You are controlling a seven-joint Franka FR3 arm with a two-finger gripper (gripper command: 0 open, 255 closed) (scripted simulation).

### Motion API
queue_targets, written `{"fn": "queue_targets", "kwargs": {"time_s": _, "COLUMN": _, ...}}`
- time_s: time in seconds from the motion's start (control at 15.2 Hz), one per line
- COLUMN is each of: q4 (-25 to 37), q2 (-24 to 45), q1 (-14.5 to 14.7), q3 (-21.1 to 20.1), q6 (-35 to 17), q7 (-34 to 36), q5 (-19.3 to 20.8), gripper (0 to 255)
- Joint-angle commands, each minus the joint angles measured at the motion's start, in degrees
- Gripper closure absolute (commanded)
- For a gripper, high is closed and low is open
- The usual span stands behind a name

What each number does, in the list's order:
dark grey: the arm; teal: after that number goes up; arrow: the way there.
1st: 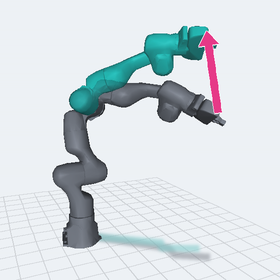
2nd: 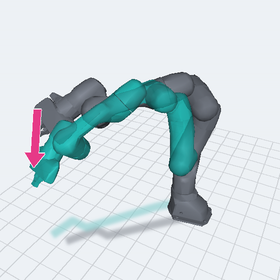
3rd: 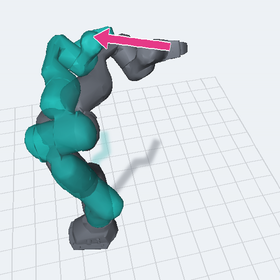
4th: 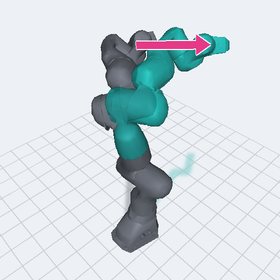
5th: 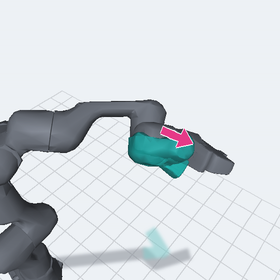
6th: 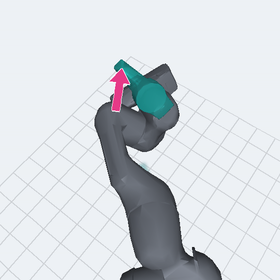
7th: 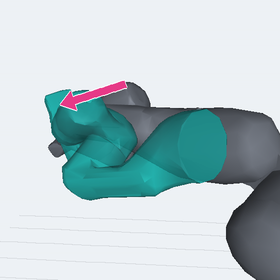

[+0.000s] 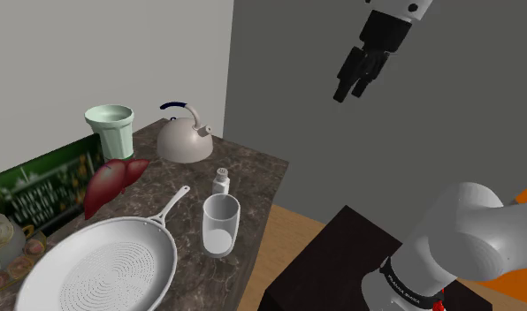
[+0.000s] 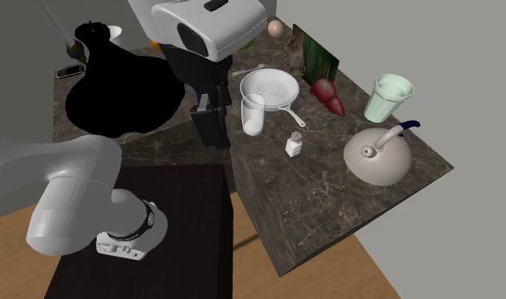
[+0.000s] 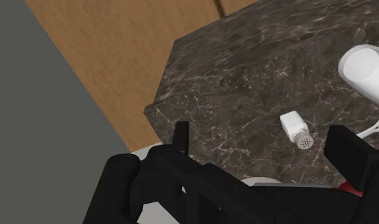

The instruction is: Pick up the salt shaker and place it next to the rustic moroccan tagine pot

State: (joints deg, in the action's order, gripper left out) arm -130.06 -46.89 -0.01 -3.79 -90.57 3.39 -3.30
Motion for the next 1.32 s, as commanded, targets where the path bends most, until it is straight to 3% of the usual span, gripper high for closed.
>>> {"fn": "queue_targets", "kwargs": {"time_s": 0.0, "q4": 0.0, "q2": 0.0, "q1": 0.0, "q3": 0.0, "q6": 0.0, "q7": 0.0, "q5": 0.0, "gripper": 0}}
{"fn": "queue_targets", "kwargs": {"time_s": 0.66, "q4": -14.1, "q2": 5.1, "q1": 3.4, "q3": -4.1, "q6": -23.8, "q7": -1.2, "q5": -3.2, "gripper": 0}}
{"fn": "queue_targets", "kwargs": {"time_s": 1.25, "q4": -19.3, "q2": 18.7, "q1": 5.9, "q3": -8.6, "q6": -46.8, "q7": -2.2, "q5": -5.1, "gripper": 0}}
